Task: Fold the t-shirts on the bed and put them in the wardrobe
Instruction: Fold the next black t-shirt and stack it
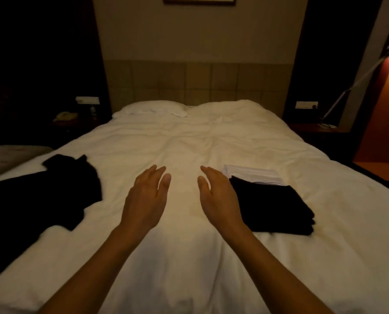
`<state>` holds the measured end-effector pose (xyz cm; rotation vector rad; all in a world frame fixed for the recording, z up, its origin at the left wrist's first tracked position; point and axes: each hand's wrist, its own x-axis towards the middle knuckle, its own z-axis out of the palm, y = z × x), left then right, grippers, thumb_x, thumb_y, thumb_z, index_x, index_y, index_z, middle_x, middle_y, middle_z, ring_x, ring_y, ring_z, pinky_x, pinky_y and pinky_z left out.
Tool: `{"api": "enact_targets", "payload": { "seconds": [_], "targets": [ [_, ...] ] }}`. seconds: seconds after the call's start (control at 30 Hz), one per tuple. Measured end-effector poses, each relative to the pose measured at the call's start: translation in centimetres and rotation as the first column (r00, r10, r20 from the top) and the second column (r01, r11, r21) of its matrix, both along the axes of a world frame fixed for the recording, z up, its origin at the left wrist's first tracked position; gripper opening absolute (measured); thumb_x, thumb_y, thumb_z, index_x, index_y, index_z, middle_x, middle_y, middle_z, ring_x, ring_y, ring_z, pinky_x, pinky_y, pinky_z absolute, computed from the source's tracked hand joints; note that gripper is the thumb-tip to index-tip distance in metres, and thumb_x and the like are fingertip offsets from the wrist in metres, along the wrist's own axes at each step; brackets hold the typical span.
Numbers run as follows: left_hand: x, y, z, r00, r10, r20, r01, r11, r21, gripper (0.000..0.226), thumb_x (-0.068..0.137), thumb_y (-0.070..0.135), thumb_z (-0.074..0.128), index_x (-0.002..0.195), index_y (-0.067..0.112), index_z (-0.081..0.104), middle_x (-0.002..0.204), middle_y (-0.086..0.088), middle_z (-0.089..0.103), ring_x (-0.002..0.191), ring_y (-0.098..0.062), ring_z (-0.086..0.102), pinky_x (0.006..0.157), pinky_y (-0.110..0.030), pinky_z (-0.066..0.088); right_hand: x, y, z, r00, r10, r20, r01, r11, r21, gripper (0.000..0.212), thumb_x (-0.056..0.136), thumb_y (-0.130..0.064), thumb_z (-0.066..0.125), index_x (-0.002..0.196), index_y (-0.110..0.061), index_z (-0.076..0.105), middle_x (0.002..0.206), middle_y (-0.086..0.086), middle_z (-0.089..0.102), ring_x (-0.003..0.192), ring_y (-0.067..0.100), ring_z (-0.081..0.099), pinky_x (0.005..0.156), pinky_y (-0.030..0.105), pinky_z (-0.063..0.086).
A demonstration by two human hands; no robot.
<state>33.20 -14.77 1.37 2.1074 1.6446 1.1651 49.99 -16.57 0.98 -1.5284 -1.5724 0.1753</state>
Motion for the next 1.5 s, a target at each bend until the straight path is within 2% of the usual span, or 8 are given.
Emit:
{"api": "enact_targets", "payload": {
  "seconds": [0.5, 0.77, 0.93, 1.1, 1.2, 1.3, 1.4, 1.5],
  "targets": [
    [-27.5, -0.9, -6.5, 0.948, 0.318, 0.001, -0.316, 0.942, -0.11, 0.057, 0.101, 0.048, 0.029, 0.147, 0.018, 0.044, 0.154, -0.003, 0.039, 0.143, -0.019, 0.031, 0.118, -0.037, 0.026, -25.9, 3.9, -5.3, 0.947, 0.319, -0.027, -0.32, 0.94, -0.121, 0.044, 0.104, -0.036, 0.038, 0.146, -0.023, 0.043, 0.148, -0.005, 0.047, 0.135, 0.01, 0.041, 0.103, 0.016, 0.026],
    [-38.1, 3.2, -12.9, 0.883, 0.427, -0.194, -0.461, 0.865, -0.197, 0.072, 0.097, 0.061, 0.021, 0.154, 0.018, 0.03, 0.155, -0.011, 0.036, 0.146, -0.029, 0.026, 0.118, -0.045, 0.025, -35.4, 10.1, -10.8, 0.912, 0.41, 0.034, -0.385, 0.879, -0.282, 0.049, 0.103, -0.036, 0.042, 0.148, -0.017, 0.041, 0.148, 0.002, 0.048, 0.136, 0.018, 0.043, 0.108, 0.031, 0.037],
    [-43.0, 7.0, -15.5, 0.817, 0.433, -0.381, -0.526, 0.83, -0.185, 0.075, 0.095, 0.064, 0.016, 0.157, 0.023, 0.018, 0.162, -0.008, 0.021, 0.151, -0.025, 0.01, 0.12, -0.046, 0.009, -39.5, 14.1, -13.7, 0.827, 0.514, 0.229, -0.425, 0.837, -0.343, 0.061, 0.102, -0.047, 0.042, 0.153, -0.018, 0.031, 0.16, 0.001, 0.028, 0.15, 0.017, 0.013, 0.12, 0.032, 0.017],
    [-46.9, 9.5, -18.3, 0.776, 0.411, -0.479, -0.563, 0.794, -0.23, 0.079, 0.09, 0.073, 0.008, 0.155, 0.03, 0.022, 0.163, 0.0, 0.019, 0.151, -0.019, 0.007, 0.121, -0.044, 0.005, -42.5, 16.7, -15.8, 0.745, 0.584, 0.323, -0.473, 0.804, -0.361, 0.061, 0.099, -0.057, 0.038, 0.153, -0.028, 0.032, 0.159, -0.004, 0.031, 0.15, 0.017, 0.015, 0.121, 0.034, 0.01],
    [-47.5, 10.0, -19.4, 0.776, 0.427, -0.465, -0.555, 0.811, -0.183, 0.082, 0.083, 0.072, 0.001, 0.147, 0.038, 0.04, 0.159, 0.008, 0.03, 0.15, -0.016, 0.016, 0.118, -0.042, 0.01, -43.3, 17.4, -17.0, 0.72, 0.56, 0.409, -0.444, 0.826, -0.347, 0.054, 0.096, -0.062, 0.042, 0.144, -0.039, 0.044, 0.154, -0.01, 0.037, 0.146, 0.015, 0.023, 0.118, 0.035, 0.013],
    [-47.5, 10.4, -19.8, 0.809, 0.452, -0.375, -0.532, 0.835, -0.142, 0.047, 0.101, 0.053, 0.028, 0.138, 0.037, 0.053, 0.152, 0.012, 0.041, 0.147, -0.013, 0.023, 0.117, -0.039, 0.013, -43.8, 17.9, -17.3, 0.734, 0.55, 0.398, -0.464, 0.835, -0.296, 0.037, 0.094, -0.053, 0.052, 0.125, -0.037, 0.064, 0.142, -0.012, 0.05, 0.135, 0.014, 0.038, 0.112, 0.034, 0.022],
    [-47.1, 10.1, -19.6, 0.84, 0.453, -0.299, -0.511, 0.846, -0.151, 0.038, 0.105, 0.038, 0.037, 0.133, 0.027, 0.06, 0.143, 0.006, 0.053, 0.143, -0.013, 0.034, 0.116, -0.033, 0.016, -44.1, 17.9, -17.5, 0.744, 0.574, 0.341, -0.509, 0.818, -0.268, 0.029, 0.095, -0.041, 0.056, 0.117, -0.027, 0.07, 0.132, -0.008, 0.059, 0.125, 0.016, 0.049, 0.111, 0.036, 0.03],
    [-46.1, 8.9, -18.8, 0.867, 0.495, -0.061, -0.498, 0.852, -0.161, 0.049, 0.103, 0.044, 0.038, 0.095, 0.011, 0.072, 0.101, -0.008, 0.072, 0.103, -0.028, 0.064, 0.097, -0.039, 0.045, -43.9, 16.9, -17.3, 0.774, 0.594, 0.22, -0.539, 0.8, -0.266, 0.024, 0.098, -0.031, 0.055, 0.114, -0.017, 0.068, 0.116, 0.002, 0.067, 0.112, 0.022, 0.059, 0.101, 0.039, 0.042]
  ]
}}
